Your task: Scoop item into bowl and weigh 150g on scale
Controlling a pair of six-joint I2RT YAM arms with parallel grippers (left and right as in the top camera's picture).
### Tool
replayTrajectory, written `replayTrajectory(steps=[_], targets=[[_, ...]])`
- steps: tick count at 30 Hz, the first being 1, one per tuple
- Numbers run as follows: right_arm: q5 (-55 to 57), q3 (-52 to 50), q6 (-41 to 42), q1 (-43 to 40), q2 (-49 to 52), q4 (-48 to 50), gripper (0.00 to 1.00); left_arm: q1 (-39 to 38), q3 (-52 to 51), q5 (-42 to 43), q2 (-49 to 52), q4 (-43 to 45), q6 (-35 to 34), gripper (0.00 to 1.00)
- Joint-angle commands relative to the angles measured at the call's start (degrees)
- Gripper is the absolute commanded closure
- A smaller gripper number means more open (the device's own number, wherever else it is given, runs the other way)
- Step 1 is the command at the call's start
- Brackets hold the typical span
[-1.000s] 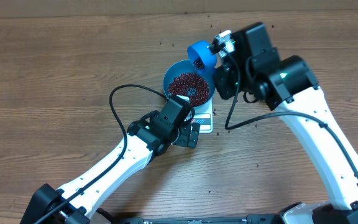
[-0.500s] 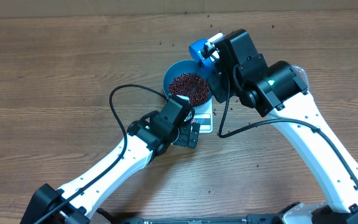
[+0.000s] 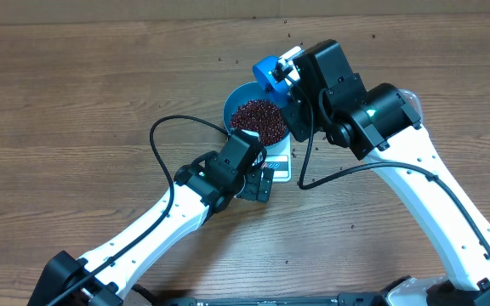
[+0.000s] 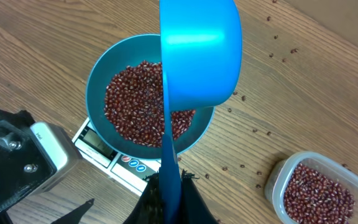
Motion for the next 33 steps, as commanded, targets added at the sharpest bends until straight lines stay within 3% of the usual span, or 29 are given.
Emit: replayTrajectory(steps=[1, 18, 33], targets=[[-2.05, 1.68, 0.81, -0.31, -1.07, 0.72, 0.96, -0.07, -0.28, -0.31, 0.0, 0.07, 1.14, 0.0], [-17.99, 1.68, 1.09, -8.35, -1.07, 0.61, 0.96, -0.07, -0.28, -0.31, 0.0, 0.07, 1.14, 0.0], [-18.23, 1.68, 1.05, -9.07, -1.07, 0.24, 0.96, -0.07, -0.28, -0.31, 0.0, 0.07, 1.14, 0.01]])
